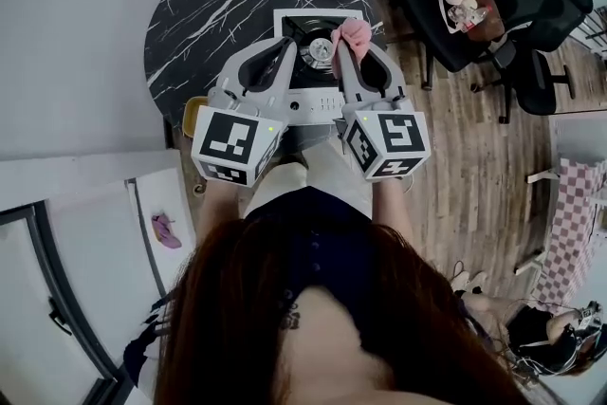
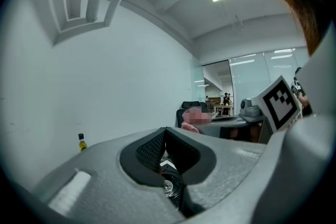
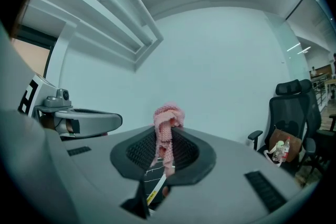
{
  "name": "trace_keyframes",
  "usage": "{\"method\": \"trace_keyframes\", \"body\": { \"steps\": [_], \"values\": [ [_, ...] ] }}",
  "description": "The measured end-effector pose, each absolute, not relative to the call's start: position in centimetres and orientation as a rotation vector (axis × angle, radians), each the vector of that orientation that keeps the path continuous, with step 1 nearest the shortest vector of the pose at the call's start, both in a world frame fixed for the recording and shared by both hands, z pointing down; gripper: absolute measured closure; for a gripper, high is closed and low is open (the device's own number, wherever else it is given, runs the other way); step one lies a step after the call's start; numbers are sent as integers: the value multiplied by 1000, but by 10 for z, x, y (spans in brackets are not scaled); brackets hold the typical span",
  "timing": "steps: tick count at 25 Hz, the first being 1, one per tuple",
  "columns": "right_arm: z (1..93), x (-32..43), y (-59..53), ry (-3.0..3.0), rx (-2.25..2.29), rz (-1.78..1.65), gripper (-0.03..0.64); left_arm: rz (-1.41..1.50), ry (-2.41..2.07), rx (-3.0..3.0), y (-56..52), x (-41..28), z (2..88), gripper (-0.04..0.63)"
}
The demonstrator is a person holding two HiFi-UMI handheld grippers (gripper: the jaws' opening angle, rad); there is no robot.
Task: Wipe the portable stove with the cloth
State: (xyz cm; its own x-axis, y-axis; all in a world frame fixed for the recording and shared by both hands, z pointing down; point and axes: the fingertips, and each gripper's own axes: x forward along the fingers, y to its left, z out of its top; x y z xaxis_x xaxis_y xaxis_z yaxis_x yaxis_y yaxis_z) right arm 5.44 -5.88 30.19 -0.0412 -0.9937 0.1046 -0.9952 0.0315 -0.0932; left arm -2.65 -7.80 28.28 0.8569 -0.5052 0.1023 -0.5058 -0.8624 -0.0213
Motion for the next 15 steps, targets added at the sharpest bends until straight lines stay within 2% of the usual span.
{"method": "trace_keyframes", "body": {
  "steps": [15],
  "values": [
    [315, 78, -122, -2310, 2027, 231, 549, 179, -908, 3000, -128, 4, 283, 583]
  ]
}}
